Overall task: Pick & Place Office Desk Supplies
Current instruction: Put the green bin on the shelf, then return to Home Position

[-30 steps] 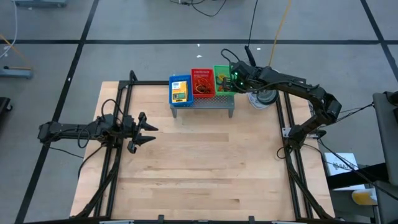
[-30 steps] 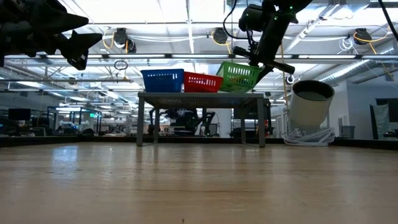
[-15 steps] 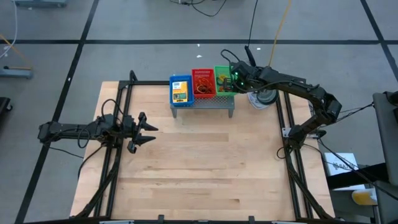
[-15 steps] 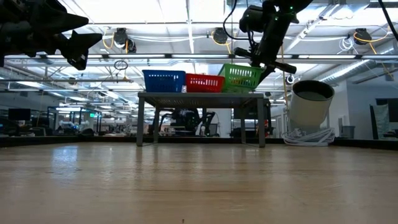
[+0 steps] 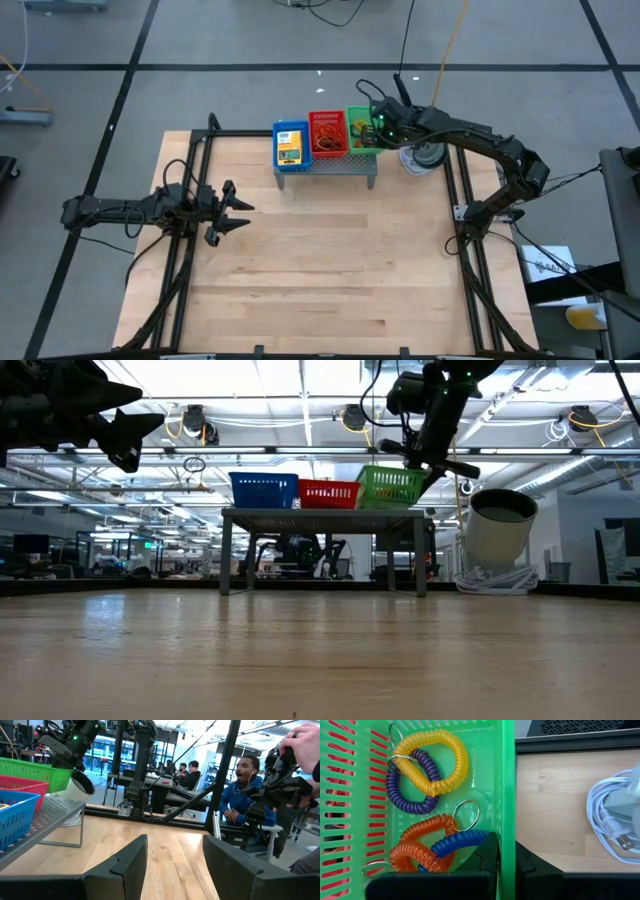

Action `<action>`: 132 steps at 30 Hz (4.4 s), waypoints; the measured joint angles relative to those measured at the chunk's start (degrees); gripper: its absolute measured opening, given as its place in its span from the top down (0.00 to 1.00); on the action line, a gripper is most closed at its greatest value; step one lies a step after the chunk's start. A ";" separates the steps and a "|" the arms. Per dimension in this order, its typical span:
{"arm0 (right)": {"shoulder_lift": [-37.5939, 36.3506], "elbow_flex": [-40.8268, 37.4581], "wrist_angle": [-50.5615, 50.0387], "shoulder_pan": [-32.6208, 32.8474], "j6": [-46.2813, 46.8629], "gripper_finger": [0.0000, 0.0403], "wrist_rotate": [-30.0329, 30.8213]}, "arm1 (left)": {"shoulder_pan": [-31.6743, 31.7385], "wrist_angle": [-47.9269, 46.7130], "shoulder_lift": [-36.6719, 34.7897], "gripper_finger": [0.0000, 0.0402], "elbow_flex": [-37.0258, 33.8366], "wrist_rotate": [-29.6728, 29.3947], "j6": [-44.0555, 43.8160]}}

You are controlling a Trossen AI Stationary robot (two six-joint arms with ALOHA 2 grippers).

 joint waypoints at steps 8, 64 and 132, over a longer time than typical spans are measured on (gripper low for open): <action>0.00 0.00 -0.76 0.00 -0.43 1.00 -0.03 | -0.02 -0.01 0.00 0.50 0.00 0.00 0.00; -1.11 -0.04 -0.04 -0.08 0.22 0.70 -0.21 | -0.01 -0.01 0.00 0.50 0.00 0.00 0.00; -63.45 -55.39 45.95 41.60 -47.87 0.68 -11.90 | 0.00 0.00 0.00 0.50 0.00 0.00 0.02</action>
